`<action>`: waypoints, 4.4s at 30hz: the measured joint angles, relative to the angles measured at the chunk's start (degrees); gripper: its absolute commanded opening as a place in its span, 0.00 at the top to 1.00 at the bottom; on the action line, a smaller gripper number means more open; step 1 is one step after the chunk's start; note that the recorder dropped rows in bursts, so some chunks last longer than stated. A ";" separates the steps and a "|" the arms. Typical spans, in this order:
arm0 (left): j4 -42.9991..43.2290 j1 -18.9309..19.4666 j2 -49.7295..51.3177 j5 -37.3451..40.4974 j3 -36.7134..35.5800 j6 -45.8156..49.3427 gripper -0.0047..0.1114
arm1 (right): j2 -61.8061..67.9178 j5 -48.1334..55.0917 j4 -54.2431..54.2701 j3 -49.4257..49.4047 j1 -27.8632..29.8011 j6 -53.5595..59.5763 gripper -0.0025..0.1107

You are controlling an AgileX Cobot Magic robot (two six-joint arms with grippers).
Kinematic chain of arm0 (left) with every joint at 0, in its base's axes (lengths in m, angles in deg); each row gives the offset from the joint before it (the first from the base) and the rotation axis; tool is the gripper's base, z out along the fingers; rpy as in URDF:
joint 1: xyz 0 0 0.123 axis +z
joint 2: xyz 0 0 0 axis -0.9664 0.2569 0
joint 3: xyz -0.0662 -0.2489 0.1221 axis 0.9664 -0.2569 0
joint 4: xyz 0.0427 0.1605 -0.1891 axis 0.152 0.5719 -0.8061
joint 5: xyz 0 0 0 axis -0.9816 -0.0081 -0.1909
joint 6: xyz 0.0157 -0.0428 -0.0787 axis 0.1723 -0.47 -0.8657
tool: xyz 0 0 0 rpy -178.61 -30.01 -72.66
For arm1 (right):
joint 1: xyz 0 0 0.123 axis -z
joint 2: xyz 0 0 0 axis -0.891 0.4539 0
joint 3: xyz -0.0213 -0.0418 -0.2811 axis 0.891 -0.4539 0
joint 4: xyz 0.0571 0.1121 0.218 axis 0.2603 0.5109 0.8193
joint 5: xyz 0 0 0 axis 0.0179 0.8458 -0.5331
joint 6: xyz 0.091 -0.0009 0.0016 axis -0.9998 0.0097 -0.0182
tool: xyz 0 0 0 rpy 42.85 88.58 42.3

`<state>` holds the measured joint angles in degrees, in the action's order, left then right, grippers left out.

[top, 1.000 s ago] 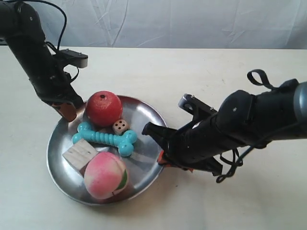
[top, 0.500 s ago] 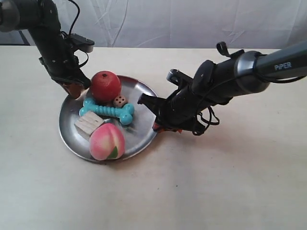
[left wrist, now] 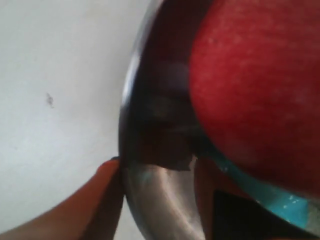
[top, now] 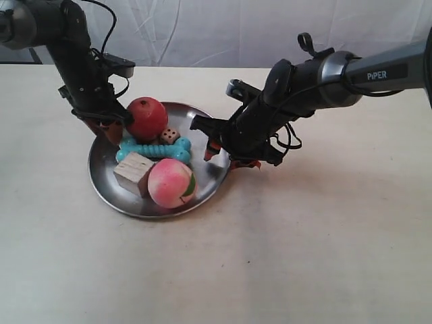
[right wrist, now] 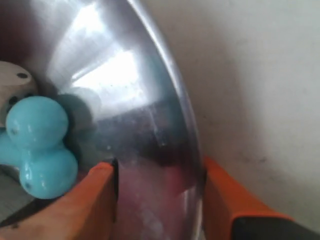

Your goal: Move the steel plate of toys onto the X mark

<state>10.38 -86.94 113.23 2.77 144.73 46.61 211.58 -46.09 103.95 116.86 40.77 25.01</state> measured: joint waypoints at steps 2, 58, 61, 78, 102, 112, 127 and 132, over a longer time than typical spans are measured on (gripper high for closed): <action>-0.68 0.00 0.13 0.05 0.00 -0.74 0.46 | 0.00 -0.11 0.00 0.27 0.15 0.00 0.55; -37.44 12.43 -72.31 -18.00 -50.68 21.66 0.96 | -61.61 4.48 -33.57 -29.09 -2.01 -1.07 0.98; -36.23 12.43 -73.99 -16.65 -51.21 21.66 0.96 | -61.88 5.20 -33.57 -29.12 -2.01 -1.07 0.98; -17.06 12.43 -98.56 -44.81 -71.83 0.24 0.96 | -61.88 5.32 -33.57 -29.12 -2.01 -1.04 0.98; 2.75 12.43 -130.43 -51.22 -103.37 -31.78 0.96 | -61.88 5.32 -33.57 -29.12 -2.01 -0.91 0.98; 7.30 12.43 -130.43 -51.22 -103.37 -31.55 0.96 | -61.88 5.22 -33.57 -29.12 -2.01 -0.91 0.98; 8.44 12.43 -130.48 -51.43 -103.37 -31.55 0.96 | -71.84 2.29 -36.51 -32.25 -0.91 -0.91 0.98; 8.44 12.43 -130.48 -51.43 -103.37 -31.55 0.96 | -85.73 -5.47 -37.10 -44.06 8.36 -0.91 0.98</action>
<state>18.82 -74.51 -17.24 -48.65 41.36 15.06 125.86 -51.57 66.85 72.81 49.12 24.10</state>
